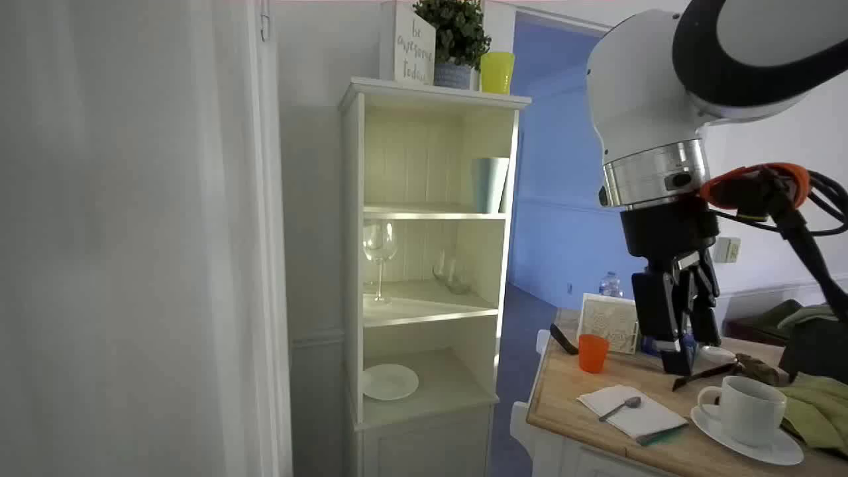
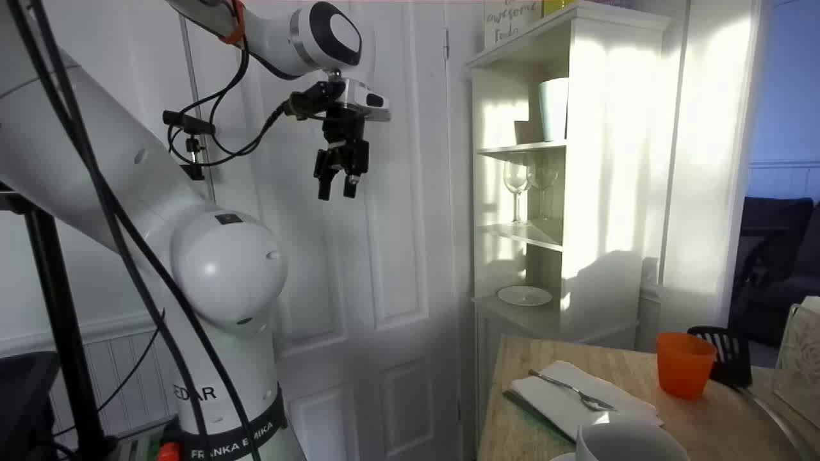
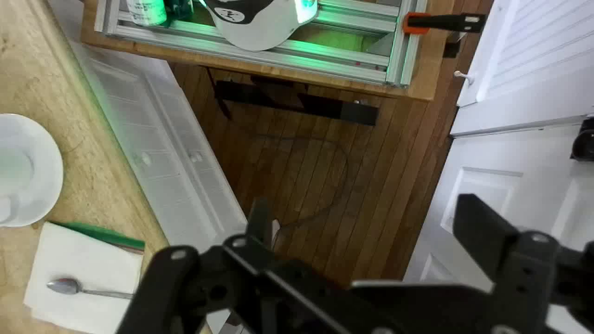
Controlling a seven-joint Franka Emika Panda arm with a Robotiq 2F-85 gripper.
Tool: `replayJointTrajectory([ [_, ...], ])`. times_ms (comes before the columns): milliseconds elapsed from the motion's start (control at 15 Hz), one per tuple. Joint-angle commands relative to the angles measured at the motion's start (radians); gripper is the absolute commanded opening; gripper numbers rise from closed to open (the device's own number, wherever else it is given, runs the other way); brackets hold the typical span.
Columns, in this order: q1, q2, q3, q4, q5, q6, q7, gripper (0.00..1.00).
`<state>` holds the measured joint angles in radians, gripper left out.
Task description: Put the silver spoon in the white mug
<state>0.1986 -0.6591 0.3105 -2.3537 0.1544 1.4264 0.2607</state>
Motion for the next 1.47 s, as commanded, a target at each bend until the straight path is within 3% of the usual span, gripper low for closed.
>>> replayJointTrajectory([
  [0,-0.001,0.000,0.001,0.002,0.000,-0.001,0.000,1.00],
  [467,0.005,0.013,-0.005,0.021,-0.032,-0.024,-0.043,1.00],
  [733,0.006,0.029,-0.075,0.073,-0.222,-0.147,-0.269,1.00],
  [1000,0.015,0.064,-0.198,0.097,-0.414,-0.195,-0.562,1.00],
  [1400,0.017,0.130,-0.374,0.024,-0.656,-0.010,-0.955,1.00],
])
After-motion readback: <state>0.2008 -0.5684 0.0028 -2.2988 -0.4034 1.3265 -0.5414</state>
